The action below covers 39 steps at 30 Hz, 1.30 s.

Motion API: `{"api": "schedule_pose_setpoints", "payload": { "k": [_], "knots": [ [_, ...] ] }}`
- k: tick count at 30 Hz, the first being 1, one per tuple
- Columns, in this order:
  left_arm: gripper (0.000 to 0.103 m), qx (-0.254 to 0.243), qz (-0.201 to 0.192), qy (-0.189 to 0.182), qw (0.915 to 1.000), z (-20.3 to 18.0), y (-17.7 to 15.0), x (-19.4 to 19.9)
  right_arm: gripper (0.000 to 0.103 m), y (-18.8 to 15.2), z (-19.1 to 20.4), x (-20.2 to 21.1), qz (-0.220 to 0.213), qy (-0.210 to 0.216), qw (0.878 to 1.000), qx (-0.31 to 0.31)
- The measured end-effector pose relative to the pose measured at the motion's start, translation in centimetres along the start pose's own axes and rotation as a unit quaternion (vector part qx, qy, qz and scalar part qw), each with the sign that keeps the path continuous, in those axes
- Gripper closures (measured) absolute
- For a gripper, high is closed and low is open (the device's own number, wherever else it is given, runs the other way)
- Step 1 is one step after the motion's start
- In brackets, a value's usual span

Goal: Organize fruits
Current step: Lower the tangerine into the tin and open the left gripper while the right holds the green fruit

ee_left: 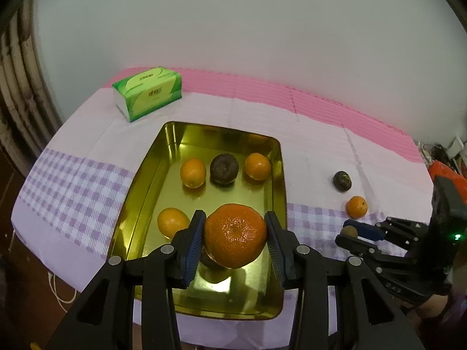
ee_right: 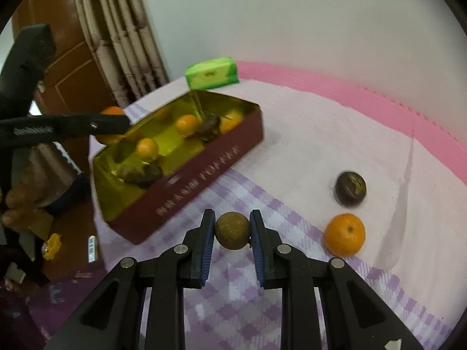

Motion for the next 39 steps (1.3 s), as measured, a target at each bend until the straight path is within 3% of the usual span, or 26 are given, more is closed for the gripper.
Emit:
{"api": "schedule_pose_setpoints", "payload": {
  "k": [9, 19, 39],
  "knots": [
    [0.061, 0.023, -0.001, -0.002, 0.9997, 1.7, 0.2, -0.6, 0.081, -1.7, -0.7, -2.6, 0.013, -0.026, 1.0, -0.004],
    [0.061, 0.009, -0.011, -0.023, 0.9996, 0.6, 0.6, -1.5, 0.081, -1.8, -1.0, -3.3, 0.009, -0.019, 1.0, -0.009],
    [0.061, -0.027, 0.001, -0.015, 0.9995, -1.5, 0.0, -3.0, 0.081, -1.8, -1.2, -3.3, 0.01, -0.007, 1.0, -0.019]
  ]
}}
Point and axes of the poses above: each gripper's, at about its wrist camera, not at the fingertips, and x roughly against the way its jaws point, z to its left, y to its top, the point moved 6 cm from there along -x, roughly the way its jaws point, and after that the axes turned 4 degrees about z, right-handed, at the moved point
